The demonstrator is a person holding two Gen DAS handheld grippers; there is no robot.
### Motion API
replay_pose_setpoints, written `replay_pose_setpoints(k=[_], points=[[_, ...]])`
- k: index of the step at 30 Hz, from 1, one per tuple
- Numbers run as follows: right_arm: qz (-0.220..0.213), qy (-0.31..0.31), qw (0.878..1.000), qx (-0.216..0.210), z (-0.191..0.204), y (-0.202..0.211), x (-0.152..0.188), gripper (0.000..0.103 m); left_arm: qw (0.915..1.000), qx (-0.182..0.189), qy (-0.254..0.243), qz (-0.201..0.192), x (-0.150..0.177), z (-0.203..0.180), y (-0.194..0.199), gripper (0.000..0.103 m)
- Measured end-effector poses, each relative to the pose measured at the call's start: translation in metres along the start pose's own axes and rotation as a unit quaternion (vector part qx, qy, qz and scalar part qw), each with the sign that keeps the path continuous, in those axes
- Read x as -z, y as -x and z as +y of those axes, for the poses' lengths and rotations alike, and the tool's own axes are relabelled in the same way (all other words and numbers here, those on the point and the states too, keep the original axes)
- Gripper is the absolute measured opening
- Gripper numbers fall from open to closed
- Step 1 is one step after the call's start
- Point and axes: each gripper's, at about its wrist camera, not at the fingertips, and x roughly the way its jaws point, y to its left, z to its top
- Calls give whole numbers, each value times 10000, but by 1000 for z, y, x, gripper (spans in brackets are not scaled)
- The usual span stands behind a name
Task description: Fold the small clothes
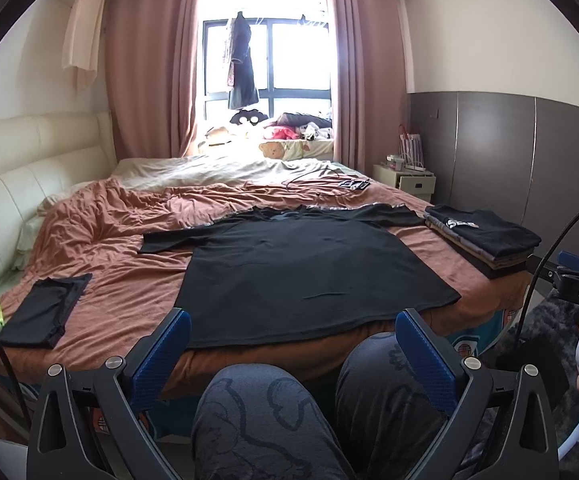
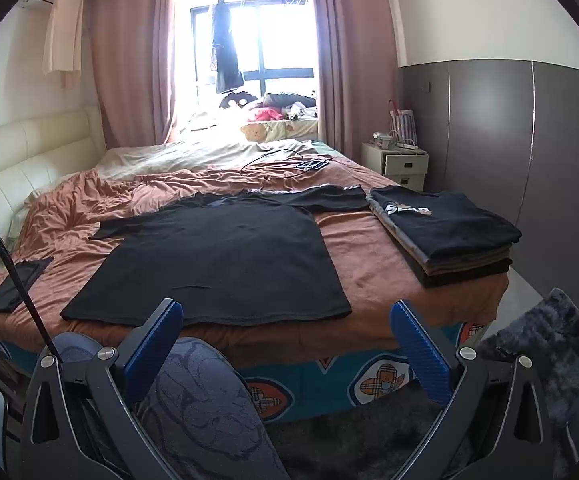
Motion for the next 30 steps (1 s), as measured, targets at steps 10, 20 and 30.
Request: replay_pose_setpoints(k=[10, 20, 30], points=[[32, -86, 9999, 40, 1, -2, -1, 103, 10000, 38, -52, -32, 1, -5, 2, 103], [67, -8, 10000, -22, 8, -14, -6, 103, 10000, 47, 25, -48, -3, 5, -2, 103], [194, -9, 9997, -136, 14, -51, -24, 103, 9998, 66, 160, 95, -8, 29, -30, 103]])
